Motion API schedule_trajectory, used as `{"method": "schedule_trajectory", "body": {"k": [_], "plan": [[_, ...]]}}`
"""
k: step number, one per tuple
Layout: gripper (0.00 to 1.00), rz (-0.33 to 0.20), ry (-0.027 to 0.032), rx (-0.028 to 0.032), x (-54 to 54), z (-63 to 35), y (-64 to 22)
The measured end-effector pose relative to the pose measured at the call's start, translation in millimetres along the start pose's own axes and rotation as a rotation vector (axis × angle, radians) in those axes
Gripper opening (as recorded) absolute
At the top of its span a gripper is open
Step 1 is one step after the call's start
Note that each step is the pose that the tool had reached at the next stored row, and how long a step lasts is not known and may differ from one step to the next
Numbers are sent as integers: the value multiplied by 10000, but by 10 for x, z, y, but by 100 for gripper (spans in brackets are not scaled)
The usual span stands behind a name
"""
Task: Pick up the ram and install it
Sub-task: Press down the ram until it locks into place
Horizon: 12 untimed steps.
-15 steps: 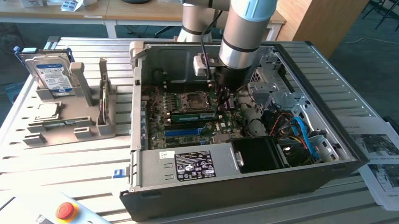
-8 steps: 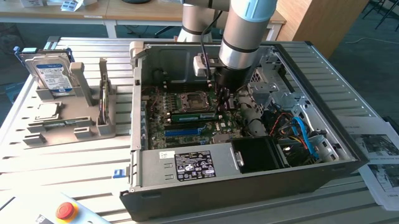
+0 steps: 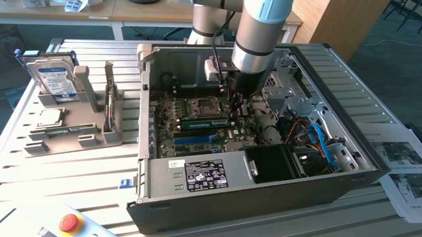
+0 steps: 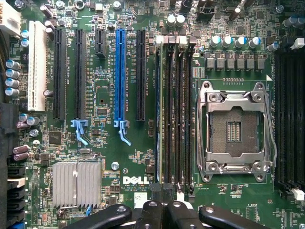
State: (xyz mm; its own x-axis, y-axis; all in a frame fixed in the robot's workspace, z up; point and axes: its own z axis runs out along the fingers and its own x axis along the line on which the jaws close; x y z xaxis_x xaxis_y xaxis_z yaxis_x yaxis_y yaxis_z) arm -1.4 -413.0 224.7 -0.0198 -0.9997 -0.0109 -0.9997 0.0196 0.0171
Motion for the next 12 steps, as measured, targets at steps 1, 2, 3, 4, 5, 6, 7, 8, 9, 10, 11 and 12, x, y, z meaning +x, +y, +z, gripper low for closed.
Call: {"method": "schedule_trajectory", "body": {"k": [1, 2, 3, 4, 5, 6, 7, 8, 9, 10, 11, 12], "plan": [[10, 0, 0, 0, 0, 0, 0], [10, 0, 0, 0, 0, 0, 0], [10, 0, 0, 0, 0, 0, 0], [10, 0, 0, 0, 0, 0, 0], [10, -1, 0, 1, 0, 1, 0], [10, 0, 0, 0, 0, 1, 0], [10, -1, 0, 0, 0, 2, 0], [10, 0, 0, 0, 0, 2, 0], [10, -1, 0, 0, 0, 3, 0], [10, 0, 0, 1, 0, 4, 0], [10, -1, 0, 0, 0, 4, 0], [10, -1, 0, 0, 0, 5, 0]]}}
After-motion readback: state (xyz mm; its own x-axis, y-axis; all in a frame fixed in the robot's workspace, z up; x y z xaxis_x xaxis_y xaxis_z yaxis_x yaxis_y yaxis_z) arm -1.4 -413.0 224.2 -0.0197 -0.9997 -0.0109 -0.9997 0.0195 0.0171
